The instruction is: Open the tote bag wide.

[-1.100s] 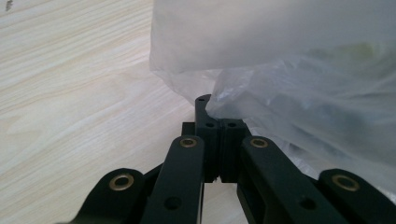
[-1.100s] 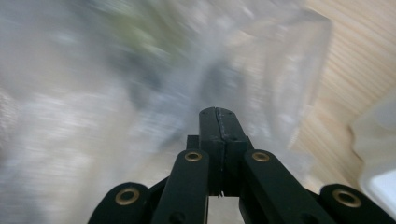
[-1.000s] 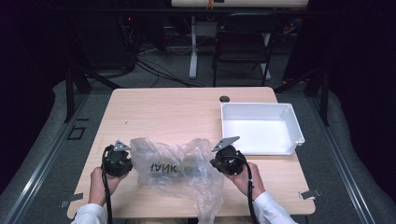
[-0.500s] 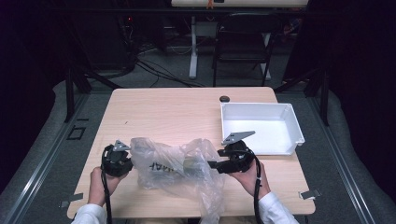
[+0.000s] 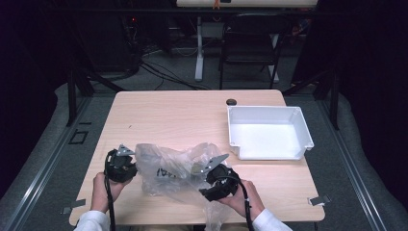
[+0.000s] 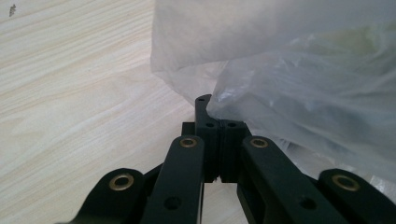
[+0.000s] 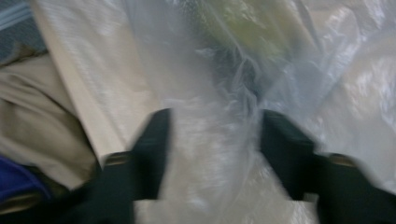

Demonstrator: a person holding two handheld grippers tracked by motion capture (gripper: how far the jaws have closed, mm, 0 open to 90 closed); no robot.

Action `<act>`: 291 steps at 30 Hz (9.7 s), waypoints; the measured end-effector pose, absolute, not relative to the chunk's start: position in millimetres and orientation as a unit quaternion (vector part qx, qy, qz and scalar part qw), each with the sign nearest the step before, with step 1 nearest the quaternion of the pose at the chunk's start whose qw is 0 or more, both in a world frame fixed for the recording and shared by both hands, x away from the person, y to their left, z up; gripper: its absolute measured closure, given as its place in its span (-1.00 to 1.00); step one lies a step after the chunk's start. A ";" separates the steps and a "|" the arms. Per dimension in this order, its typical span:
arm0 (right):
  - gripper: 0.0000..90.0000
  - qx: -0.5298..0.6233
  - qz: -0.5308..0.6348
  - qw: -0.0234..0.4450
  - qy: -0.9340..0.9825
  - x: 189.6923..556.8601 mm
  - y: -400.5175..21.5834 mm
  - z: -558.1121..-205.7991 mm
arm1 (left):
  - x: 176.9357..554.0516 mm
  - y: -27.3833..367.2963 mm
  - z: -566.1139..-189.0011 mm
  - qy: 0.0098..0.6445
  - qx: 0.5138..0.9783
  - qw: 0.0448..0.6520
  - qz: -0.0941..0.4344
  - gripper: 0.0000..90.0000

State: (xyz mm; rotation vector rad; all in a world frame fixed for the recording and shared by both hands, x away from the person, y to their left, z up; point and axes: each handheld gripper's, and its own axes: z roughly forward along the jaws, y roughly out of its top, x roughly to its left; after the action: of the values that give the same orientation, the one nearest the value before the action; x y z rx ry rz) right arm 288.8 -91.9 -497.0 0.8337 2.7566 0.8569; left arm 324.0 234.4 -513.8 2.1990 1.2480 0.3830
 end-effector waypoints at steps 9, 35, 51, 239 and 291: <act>1.00 0.331 0.292 0.116 0.890 321.2 -121.1 -501.1 | 329.1 237.1 -520.3 0.475 0.824 0.273 0.145 0.99; 0.99 0.377 0.306 0.102 0.868 345.1 -142.3 -511.0 | 326.9 265.1 -490.8 0.480 0.835 0.241 0.118 -0.43; 0.98 0.368 0.336 0.097 0.862 342.5 -139.7 -501.4 | 295.4 229.8 -436.8 0.391 0.850 0.333 0.112 -0.78; 1.00 0.194 0.293 0.115 0.929 308.8 -63.2 -508.7 | 360.5 225.3 -502.2 0.476 0.820 0.318 0.020 -0.04; 0.18 0.255 0.351 0.069 0.898 316.4 -125.8 -467.8 | 349.1 236.9 -469.9 0.507 0.807 0.293 0.077 -0.48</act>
State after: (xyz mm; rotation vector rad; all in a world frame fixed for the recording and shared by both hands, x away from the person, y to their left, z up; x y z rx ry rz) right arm 316.4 -125.8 -467.8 0.7686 2.7032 1.0575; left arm 349.1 236.9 -469.9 2.1510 1.3500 0.2039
